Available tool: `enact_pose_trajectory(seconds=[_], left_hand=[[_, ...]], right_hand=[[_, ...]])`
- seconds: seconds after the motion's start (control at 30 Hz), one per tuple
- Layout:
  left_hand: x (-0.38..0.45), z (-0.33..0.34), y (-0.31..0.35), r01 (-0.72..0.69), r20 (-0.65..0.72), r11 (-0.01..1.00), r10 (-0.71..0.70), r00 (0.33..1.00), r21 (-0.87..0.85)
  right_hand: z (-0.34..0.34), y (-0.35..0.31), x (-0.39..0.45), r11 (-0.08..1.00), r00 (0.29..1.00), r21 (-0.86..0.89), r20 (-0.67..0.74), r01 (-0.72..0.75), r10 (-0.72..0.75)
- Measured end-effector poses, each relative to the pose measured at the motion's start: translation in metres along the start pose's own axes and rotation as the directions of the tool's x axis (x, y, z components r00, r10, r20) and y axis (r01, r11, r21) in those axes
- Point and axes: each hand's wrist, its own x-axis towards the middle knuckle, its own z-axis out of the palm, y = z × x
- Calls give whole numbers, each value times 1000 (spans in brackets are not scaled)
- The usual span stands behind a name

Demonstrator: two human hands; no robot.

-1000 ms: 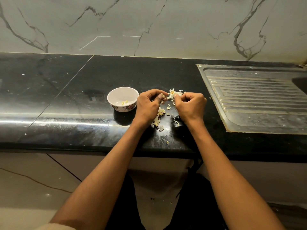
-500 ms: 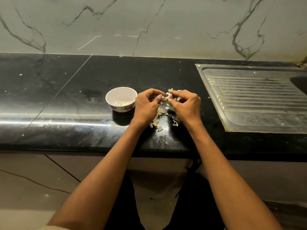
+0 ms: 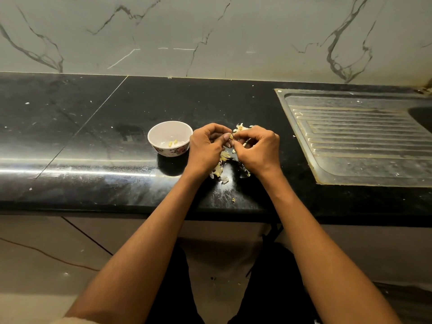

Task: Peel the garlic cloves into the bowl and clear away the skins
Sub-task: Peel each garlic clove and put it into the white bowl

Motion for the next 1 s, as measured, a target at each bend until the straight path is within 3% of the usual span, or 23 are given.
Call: enact_pose_trajectory(seconds=[0.13,0.33,1.0], left_hand=[[-1,1,1,27,36,999,-27,999,-17],[-3,0,3,30,61,999,-32,998,23],[-7,2,11,63,26,998,-63,998,5]], right_hand=[[0,1,0,1000,1000,-1,-14,-27,27],[-4,-1,3,980,990,140,-11,-139,142],[-10,-9,1,930,970,278,97,-242,224]])
